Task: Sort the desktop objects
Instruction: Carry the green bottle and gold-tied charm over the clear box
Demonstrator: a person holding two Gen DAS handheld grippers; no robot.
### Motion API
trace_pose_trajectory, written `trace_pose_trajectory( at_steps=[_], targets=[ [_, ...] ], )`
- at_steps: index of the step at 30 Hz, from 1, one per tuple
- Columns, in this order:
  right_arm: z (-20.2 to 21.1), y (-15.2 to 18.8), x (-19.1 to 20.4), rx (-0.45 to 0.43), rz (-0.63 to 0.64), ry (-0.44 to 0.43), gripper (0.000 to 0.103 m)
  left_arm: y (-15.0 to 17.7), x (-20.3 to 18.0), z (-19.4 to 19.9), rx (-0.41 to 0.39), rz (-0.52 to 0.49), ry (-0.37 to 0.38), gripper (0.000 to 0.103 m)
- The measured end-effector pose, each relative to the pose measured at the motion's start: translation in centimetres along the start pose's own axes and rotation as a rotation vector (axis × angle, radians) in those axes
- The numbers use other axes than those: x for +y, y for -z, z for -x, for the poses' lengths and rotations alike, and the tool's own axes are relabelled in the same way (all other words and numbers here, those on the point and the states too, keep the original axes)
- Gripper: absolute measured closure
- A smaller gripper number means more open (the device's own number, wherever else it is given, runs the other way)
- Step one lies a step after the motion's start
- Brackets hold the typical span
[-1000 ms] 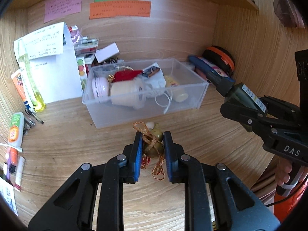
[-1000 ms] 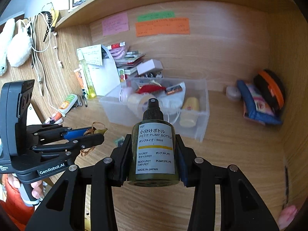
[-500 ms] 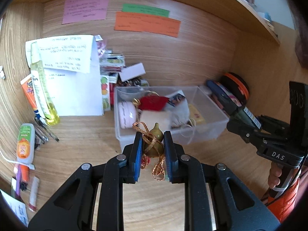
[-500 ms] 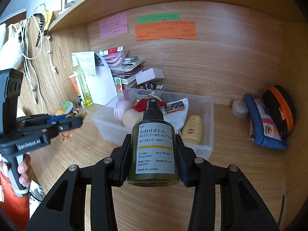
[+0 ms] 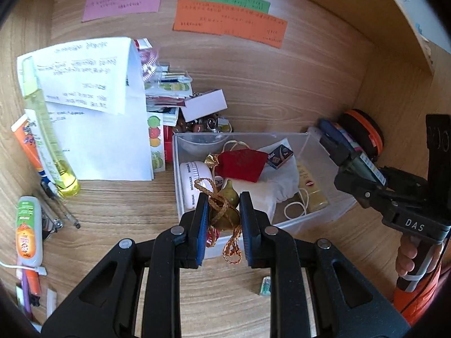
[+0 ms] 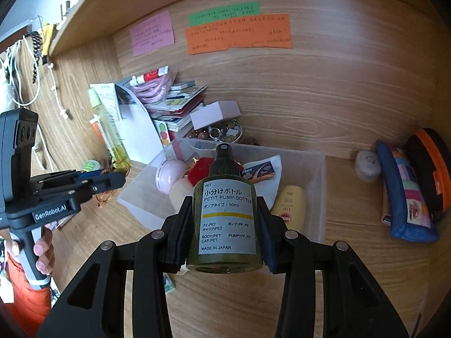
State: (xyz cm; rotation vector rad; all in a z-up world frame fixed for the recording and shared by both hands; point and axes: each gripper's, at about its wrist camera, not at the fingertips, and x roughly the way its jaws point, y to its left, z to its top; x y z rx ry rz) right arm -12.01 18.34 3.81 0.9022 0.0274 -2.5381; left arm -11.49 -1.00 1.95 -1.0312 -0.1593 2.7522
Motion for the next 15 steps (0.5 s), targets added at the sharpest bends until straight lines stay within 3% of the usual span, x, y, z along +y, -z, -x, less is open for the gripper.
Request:
trace_pose_trajectory(
  at_steps=[15],
  targets=[
    [-7.1,-0.7,-0.6,0.123,-0.009,-0.001,0.065,0.0,0.1,-4.4,0.078,-0.019,0.023,0.083]
  ],
)
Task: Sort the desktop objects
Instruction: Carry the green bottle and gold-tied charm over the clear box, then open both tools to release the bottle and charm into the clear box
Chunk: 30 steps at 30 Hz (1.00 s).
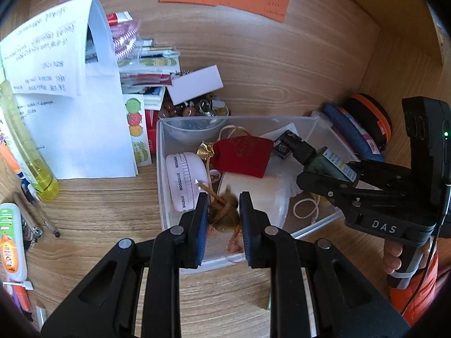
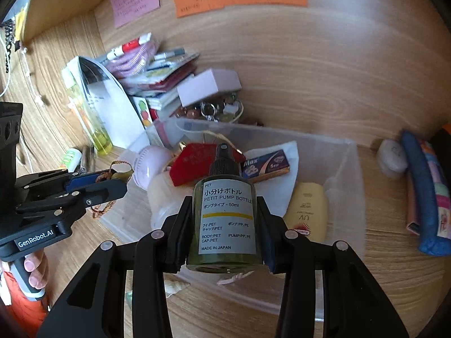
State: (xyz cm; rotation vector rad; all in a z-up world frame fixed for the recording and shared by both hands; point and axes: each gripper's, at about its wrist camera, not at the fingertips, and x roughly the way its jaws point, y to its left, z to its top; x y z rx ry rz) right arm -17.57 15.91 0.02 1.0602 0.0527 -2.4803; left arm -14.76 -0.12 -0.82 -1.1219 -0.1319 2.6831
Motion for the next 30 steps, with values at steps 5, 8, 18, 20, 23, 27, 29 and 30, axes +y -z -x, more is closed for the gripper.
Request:
trace_pose_trajectory(
  at_steps=[5,8,18,20,23,27,29,30],
  targets=[
    [-0.8,0.4,-0.5,0.014,-0.010,-0.010,0.065,0.3,0.4,-1.1,0.019,0.008,0.010,0.083],
    [-1.1,0.5,-0.5,0.017,-0.008,-0.005,0.065,0.3,0.4,-1.1,0.014,0.003,0.010,0.083],
    [-1.4,0.7,0.1,0.001,0.038,0.068,0.049,0.3,0.1,-1.1,0.001,-0.018,-0.006,0.072],
    [-1.1,0.7,0.2,-0.015,0.046,0.087,0.042,0.3,-0.1,-0.9,-0.010,-0.026,-0.018,0.064],
    [-0.8,0.6,0.3,-0.030,0.048,0.084,0.041,0.2,-0.2,-0.9,-0.016,-0.032,-0.019,0.062],
    [-1.0,0.5,0.3,-0.023,0.036,0.066,0.040,0.0,-0.1,-0.6,-0.016,-0.021,-0.043,0.061],
    [-1.1,0.6,0.1,-0.012,0.022,0.045,0.040,-0.1,0.1,-0.1,-0.027,-0.017,-0.054,0.059],
    [-1.0,0.6,0.1,-0.010,0.021,0.045,0.040,-0.1,0.1,0.2,-0.033,-0.015,-0.060,0.053]
  ],
)
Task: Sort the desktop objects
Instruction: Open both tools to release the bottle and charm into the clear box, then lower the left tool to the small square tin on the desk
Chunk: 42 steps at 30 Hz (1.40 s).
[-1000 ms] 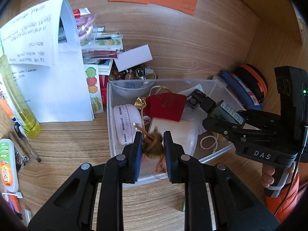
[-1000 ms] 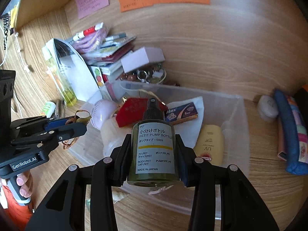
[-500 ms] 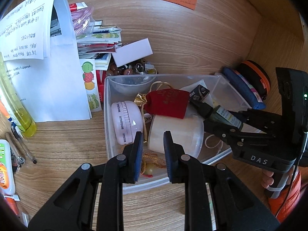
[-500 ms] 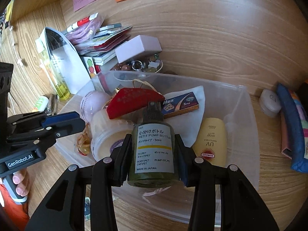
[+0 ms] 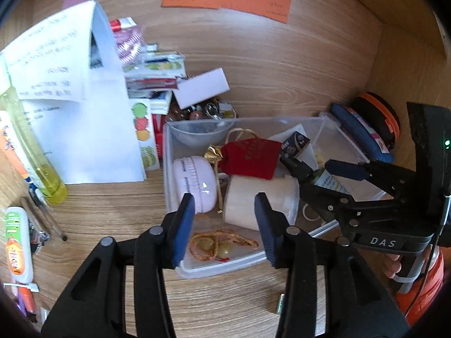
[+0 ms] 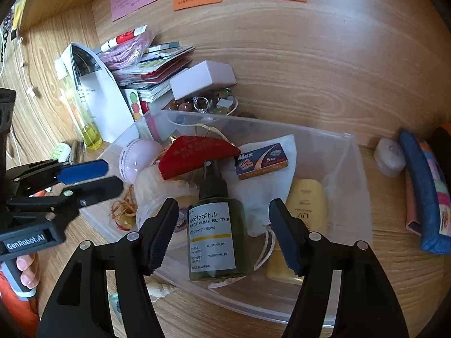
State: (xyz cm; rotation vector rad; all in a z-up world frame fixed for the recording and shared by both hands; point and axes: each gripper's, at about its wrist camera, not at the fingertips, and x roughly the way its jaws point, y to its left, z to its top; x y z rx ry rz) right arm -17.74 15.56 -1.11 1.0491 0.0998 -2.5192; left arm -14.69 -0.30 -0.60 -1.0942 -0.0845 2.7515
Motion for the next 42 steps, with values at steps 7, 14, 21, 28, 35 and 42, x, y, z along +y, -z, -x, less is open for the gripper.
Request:
trace_pose_trajectory(
  at_steps=[7,14,21,28,35,42],
  targets=[
    [1.8,-0.4,0.6,-0.009,0.003,0.012,0.022,-0.1,-0.5,2.7,-0.054,-0.029,-0.053,0.038],
    [5.4,-0.2,1.3,-0.060,0.002,0.008,0.016,0.8,-1.3,5.2,-0.105,-0.050,-0.075,0.028],
    [8.7,1.7,1.2,-0.107,-0.015,0.049,0.007,2.5,-3.0,6.8,-0.135,-0.090,-0.096,0.011],
    [11.0,4.2,2.0,-0.141,0.011,0.087,0.006,4.5,-4.7,7.0,-0.114,-0.123,-0.081,0.007],
    [12.1,6.5,2.3,-0.149,0.031,0.110,0.006,7.1,-6.2,5.3,-0.016,-0.157,-0.034,0.008],
    [12.3,8.1,1.6,-0.129,0.021,0.115,0.006,9.7,-7.6,3.1,0.061,-0.206,-0.020,0.008]
  ],
)
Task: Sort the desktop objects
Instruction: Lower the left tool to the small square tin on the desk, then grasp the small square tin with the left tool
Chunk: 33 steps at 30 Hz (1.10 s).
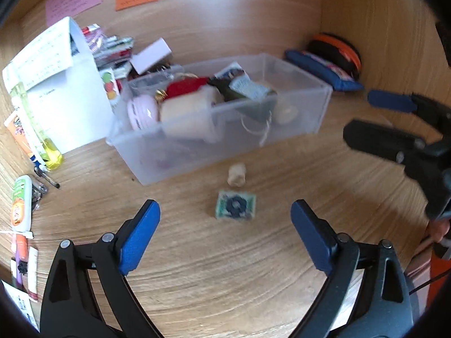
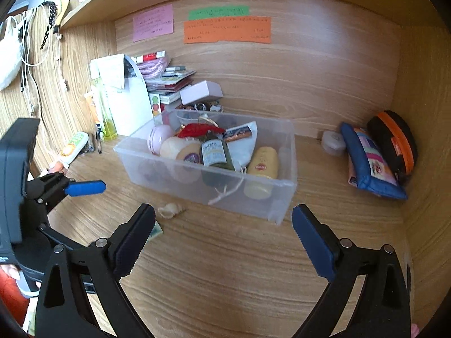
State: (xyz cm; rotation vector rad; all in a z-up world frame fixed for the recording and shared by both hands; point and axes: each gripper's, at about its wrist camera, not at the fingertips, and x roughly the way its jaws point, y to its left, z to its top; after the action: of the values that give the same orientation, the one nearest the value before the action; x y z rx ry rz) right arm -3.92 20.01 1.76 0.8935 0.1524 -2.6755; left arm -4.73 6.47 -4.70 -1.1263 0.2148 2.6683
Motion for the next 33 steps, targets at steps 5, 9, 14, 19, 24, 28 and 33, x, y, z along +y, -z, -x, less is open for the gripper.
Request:
trace_pose_trajectory(
  at_steps=[5,9,14,19,24,28,33],
  targets=[
    [-0.1,0.8,-0.5,0.017,0.002,0.004,0.006,0.2,-0.6,-1.2,0.053,-0.012,0.059,0.035],
    [-0.2,1.0,-0.4,0.023,0.003,0.000,0.006,0.0,-0.4,-2.4,0.089,-0.001,0.097,0.046],
    [-0.6,1.3,0.2,0.033,0.030,0.008,0.006,-0.1,-0.2,-3.0,0.113,0.012,0.125,0.064],
    [-1.7,1.2,0.9,0.053,0.051,-0.030,0.006,-0.3,-0.5,-3.2,0.113,0.005,0.125,0.066],
    [-4.0,1.0,1.8,0.109,0.060,-0.093,0.007,-0.3,-0.2,-3.2,0.110,0.017,0.124,0.070],
    [-6.0,0.6,2.1,0.161,0.029,-0.152,0.013,0.5,1.1,-2.4,0.092,0.037,0.104,0.070],
    [-8.1,0.3,2.8,0.212,0.010,-0.201,0.026,1.2,3.5,-1.0,0.064,0.083,0.082,0.070]
  ],
)
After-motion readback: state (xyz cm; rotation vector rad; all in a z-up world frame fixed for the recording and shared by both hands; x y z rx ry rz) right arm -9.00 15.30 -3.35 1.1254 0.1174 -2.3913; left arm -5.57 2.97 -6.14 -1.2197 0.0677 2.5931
